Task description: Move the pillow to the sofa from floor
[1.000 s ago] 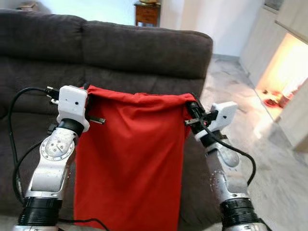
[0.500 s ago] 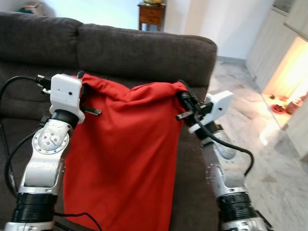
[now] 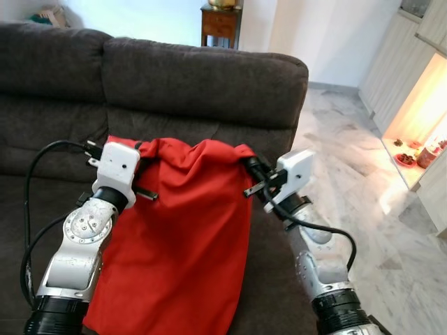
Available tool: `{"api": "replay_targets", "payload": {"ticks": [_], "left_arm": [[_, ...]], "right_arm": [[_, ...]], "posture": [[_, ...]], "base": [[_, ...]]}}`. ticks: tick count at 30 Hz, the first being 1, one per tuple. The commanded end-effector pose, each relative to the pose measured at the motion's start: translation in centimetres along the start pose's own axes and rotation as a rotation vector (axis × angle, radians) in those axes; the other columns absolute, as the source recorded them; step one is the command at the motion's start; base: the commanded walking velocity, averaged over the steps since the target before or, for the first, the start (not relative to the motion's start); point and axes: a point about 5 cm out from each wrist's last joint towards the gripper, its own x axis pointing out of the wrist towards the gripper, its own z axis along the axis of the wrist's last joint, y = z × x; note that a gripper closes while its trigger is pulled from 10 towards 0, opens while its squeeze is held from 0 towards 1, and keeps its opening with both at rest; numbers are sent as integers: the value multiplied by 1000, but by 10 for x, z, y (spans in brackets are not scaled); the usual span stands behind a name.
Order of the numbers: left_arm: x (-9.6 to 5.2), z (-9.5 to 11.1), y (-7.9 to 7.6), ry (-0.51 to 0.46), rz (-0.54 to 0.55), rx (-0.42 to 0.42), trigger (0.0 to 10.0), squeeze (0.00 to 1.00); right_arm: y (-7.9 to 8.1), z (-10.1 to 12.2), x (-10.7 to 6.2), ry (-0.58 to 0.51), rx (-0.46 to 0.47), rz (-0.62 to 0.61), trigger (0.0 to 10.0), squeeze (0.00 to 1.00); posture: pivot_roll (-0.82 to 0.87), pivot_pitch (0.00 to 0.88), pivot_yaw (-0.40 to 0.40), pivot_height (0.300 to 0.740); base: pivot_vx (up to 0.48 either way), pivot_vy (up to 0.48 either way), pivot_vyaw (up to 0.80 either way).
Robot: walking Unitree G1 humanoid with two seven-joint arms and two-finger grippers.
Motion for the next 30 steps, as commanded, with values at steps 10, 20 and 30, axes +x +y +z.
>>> {"api": "replay_targets", "payload": {"ticks": [10,20,30], "left_arm": [[-3,-16,-25,42,-65,-2,10000,0],[-10,-33,-36,88,-87,-42,10000,1000],[-13,-42,-46,113,-108,-60,10000,1000]], "right_arm": [[-5,-19,-13,50,11,-60,10000,0],[-11,-40,-23,137,9,-122,10000,1000],[-14,-48,-26,168,-21,-146,10000,1000]], "posture": [[120,1,-33,740],[127,0,-39,740],[123,0,-37,740]], "base": [[0,0,0],[0,0,0],[0,0,0]]}}
